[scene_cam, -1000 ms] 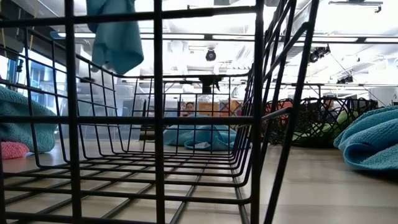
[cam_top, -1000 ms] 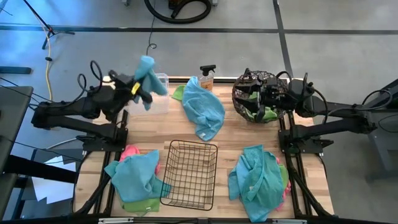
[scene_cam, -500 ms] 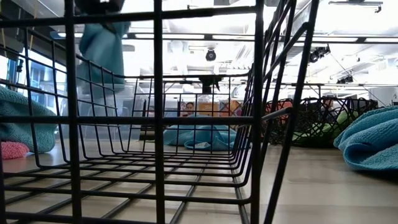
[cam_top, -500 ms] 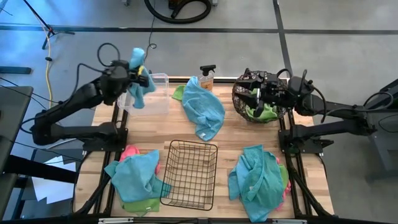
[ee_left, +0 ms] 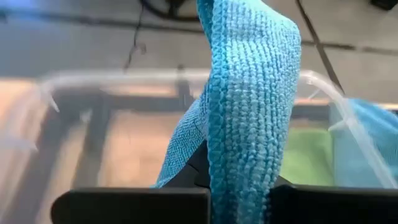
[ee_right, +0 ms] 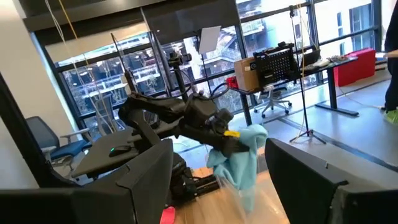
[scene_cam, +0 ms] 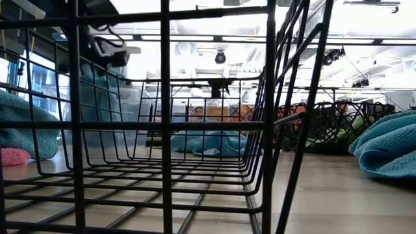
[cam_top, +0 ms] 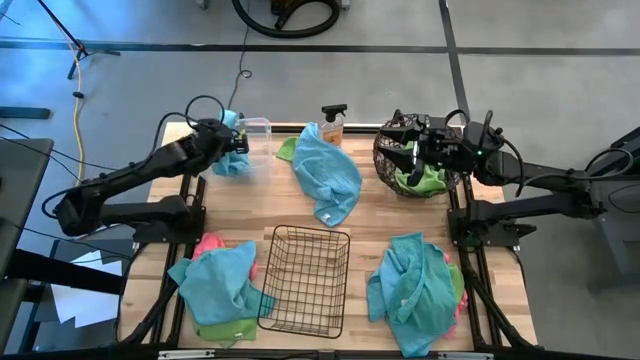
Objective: Sort microfiber towel by color & place in baskets
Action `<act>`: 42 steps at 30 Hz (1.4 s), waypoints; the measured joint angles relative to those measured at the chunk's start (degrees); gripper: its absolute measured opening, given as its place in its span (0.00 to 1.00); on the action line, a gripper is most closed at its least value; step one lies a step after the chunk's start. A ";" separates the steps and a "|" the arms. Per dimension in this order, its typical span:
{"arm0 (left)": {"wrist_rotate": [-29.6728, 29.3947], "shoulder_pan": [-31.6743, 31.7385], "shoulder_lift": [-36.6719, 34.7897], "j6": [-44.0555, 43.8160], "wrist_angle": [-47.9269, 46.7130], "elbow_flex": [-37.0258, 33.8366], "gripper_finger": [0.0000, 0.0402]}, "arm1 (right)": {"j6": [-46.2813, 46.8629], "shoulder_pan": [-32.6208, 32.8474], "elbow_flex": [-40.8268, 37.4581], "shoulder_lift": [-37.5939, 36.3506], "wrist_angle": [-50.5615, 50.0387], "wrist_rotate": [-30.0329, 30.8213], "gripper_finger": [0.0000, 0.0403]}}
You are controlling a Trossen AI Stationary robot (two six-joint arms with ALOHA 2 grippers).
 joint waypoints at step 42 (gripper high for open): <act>30.07 17.37 29.50 8.93 -17.80 20.34 0.27 | 10.81 0.04 -0.02 0.02 -9.69 -0.01 0.63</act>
